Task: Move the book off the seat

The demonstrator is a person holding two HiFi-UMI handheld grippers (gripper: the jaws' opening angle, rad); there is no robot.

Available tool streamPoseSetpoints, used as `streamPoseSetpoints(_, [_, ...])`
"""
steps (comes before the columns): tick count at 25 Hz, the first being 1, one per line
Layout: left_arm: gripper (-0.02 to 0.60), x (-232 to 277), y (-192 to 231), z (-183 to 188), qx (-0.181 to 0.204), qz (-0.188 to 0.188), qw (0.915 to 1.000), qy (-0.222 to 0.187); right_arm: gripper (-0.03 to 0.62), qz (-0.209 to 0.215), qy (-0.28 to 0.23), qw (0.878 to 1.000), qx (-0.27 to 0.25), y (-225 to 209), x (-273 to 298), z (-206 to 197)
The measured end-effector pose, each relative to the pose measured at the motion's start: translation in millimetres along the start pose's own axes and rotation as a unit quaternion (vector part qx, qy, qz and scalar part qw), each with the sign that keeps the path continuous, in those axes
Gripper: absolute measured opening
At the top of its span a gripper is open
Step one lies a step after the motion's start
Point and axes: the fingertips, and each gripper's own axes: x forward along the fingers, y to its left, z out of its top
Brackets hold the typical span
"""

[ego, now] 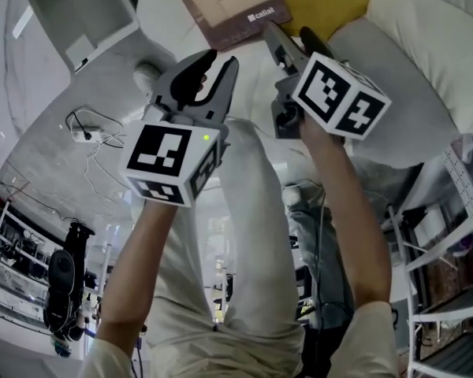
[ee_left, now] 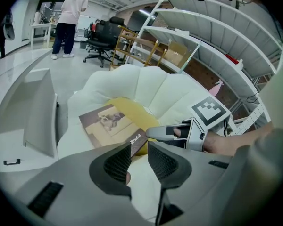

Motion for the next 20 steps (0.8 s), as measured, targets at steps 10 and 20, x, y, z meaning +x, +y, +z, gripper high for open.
streamPoseSetpoints(10, [0.111, 21.2, -0.8, -15.1, 0.012, -0.013, 0.9998, -0.003, 0.287, 0.022, 0.013, 0.997, 0.068, -21.3, 31.4, -9.4])
streamPoseSetpoints(20, [0.126, 17.2, -16.4, -11.0, 0.039, -0.032, 0.9987, 0.001, 0.285, 0.068, 0.009, 0.990, 0.122, -21.6, 36.4, -4.4])
